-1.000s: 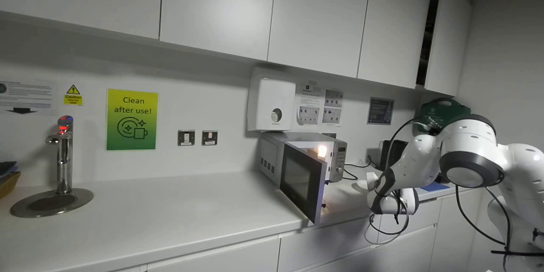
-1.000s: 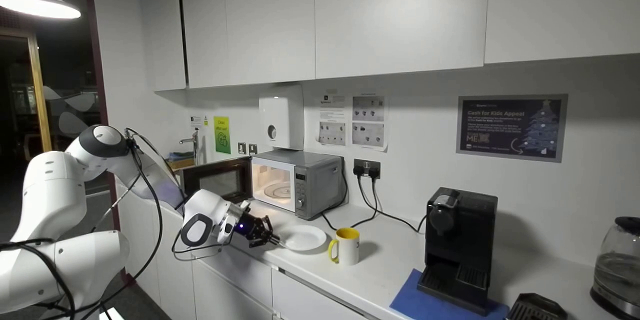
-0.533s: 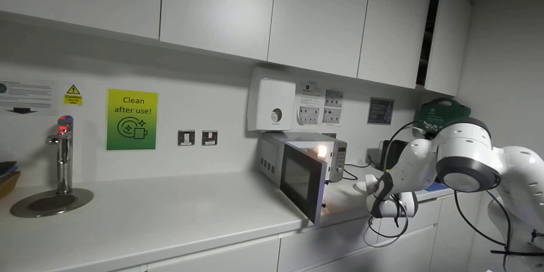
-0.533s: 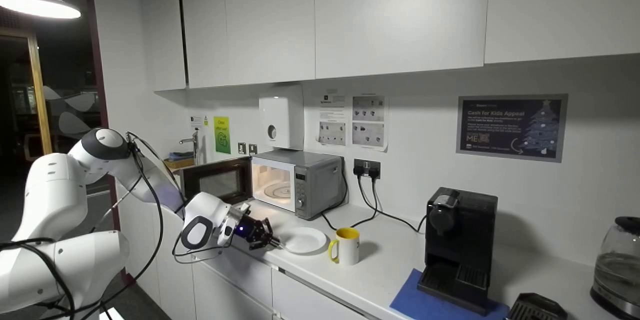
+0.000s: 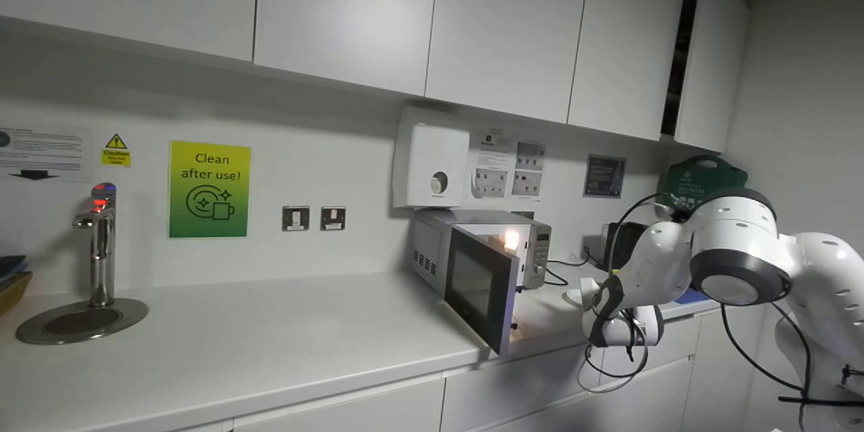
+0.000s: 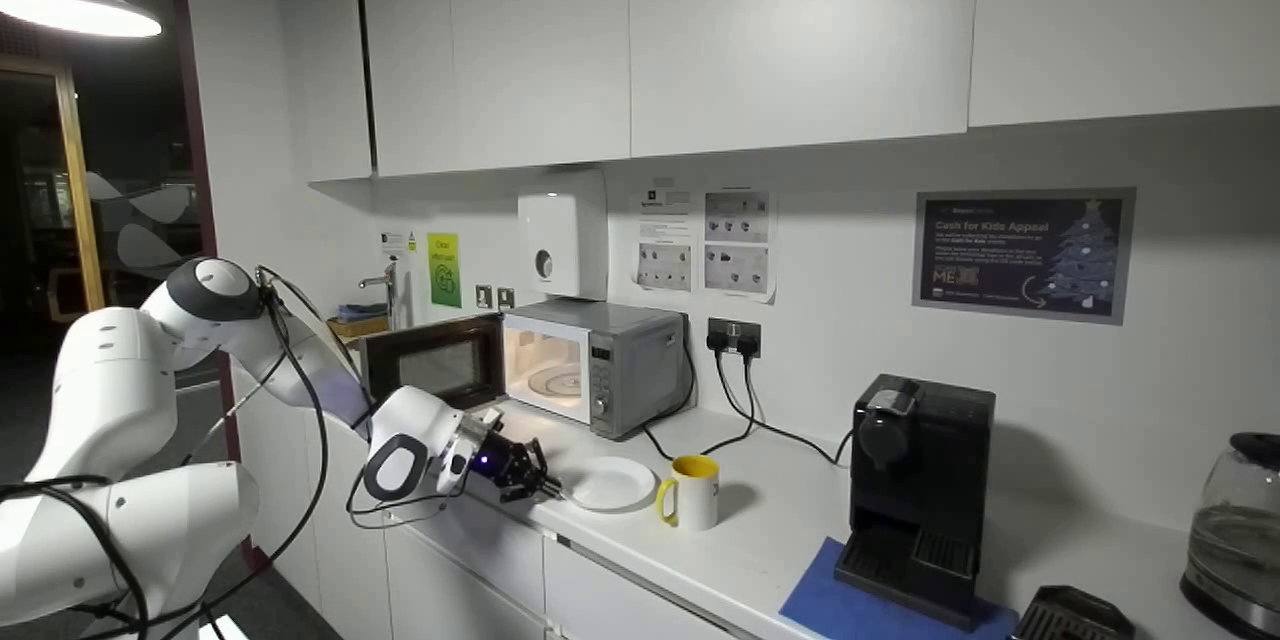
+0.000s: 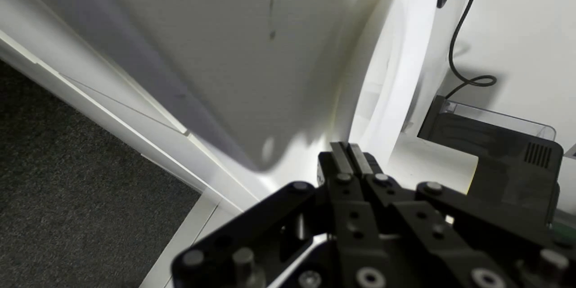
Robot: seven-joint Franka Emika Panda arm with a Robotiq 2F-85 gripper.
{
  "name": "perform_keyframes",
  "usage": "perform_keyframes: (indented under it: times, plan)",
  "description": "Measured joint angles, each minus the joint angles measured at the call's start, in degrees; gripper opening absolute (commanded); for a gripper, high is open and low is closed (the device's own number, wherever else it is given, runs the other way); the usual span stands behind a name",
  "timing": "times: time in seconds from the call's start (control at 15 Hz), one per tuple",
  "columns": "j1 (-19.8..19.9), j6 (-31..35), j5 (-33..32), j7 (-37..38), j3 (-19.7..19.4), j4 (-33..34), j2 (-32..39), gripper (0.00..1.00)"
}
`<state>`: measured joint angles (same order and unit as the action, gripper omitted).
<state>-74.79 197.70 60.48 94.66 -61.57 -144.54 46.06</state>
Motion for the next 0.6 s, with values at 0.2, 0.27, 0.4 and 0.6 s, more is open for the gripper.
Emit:
perform_keyframes:
  times: [0.2, 0.27, 0.4, 0.6]
  plan:
    - [0.4, 0.0, -0.3, 0.2, 0.2, 0.1, 0.0, 0.01]
    - [0.6, 0.0, -0.4, 0.2, 0.3, 0.2, 0.0, 0.01]
    - [0.8, 0.0, -0.6, 0.3, 0.4, 0.3, 0.0, 0.01]
    - [1.2, 0.0, -0.9, 0.3, 0.5, 0.5, 0.0, 0.01]
